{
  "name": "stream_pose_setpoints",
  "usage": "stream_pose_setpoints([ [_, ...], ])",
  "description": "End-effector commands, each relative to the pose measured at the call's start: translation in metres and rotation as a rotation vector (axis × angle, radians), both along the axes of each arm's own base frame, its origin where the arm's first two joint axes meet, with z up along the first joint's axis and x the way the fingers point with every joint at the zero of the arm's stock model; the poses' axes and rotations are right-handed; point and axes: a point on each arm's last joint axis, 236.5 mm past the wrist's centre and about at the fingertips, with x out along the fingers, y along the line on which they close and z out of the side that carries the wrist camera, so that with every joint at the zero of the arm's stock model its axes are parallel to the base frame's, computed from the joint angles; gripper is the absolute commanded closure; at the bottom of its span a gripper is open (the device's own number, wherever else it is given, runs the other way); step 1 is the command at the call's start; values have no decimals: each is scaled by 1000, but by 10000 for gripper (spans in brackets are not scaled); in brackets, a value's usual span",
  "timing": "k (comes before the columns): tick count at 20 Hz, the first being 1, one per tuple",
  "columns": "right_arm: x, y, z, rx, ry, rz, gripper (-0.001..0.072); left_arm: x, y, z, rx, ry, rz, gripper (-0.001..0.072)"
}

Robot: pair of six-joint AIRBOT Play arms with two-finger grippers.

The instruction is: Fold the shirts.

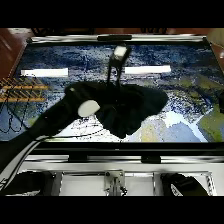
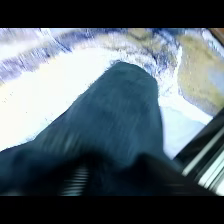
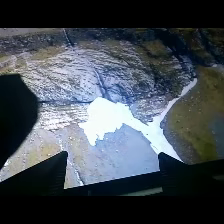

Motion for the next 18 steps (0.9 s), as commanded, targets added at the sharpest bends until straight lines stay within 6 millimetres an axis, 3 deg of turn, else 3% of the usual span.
stream_pose_setpoints([
  [1, 9, 18, -7, 50, 15, 43, 49, -10, -8, -43, 50, 99, 15, 28],
  [3, 23, 25, -21, 33, 74, 63, 49, 9, 36, -42, 164, 109, 60, 28],
  [7, 58, 48, -66, -54, 258, 208, 49, 45, 183, -55, 460, 262, 280, 28],
  [10, 92, 61, -110, -101, 386, 264, 49, 68, 244, -82, 499, 370, 411, 46],
  [13, 109, 88, -170, -63, 564, 334, 49, 68, 258, -137, 490, 522, 440, 46],
  [16, 111, 114, -214, 18, 699, 378, 49, 57, 239, -198, 436, 713, 420, 46],
  [18, 111, 122, -231, 42, 747, 389, 49, 56, 215, -225, 369, 792, 393, 46],
])
